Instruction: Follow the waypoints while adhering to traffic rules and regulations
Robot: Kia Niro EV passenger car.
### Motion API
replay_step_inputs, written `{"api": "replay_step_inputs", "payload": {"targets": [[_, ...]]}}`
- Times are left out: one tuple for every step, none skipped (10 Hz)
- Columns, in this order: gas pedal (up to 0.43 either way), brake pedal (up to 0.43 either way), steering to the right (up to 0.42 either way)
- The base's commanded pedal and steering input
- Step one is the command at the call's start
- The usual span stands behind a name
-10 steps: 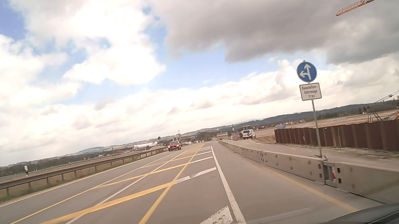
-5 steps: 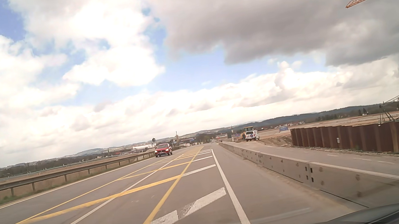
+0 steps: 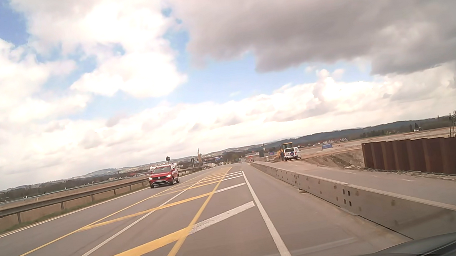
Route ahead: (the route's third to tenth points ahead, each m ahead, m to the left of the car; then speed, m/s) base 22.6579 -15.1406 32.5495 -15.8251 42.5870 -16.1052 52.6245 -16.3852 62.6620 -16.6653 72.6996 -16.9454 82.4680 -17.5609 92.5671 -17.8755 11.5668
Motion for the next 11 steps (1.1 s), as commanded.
{"api": "replay_step_inputs", "payload": {"targets": [[0.087,0.000,0.004],[0.087,0.000,0.005],[0.087,0.000,0.006],[0.087,0.000,0.006],[0.087,0.000,0.006],[0.087,0.000,0.006],[0.087,0.000,0.006],[0.087,0.000,0.006],[0.087,0.000,0.006],[0.087,0.000,0.006],[0.087,0.000,0.006]]}}
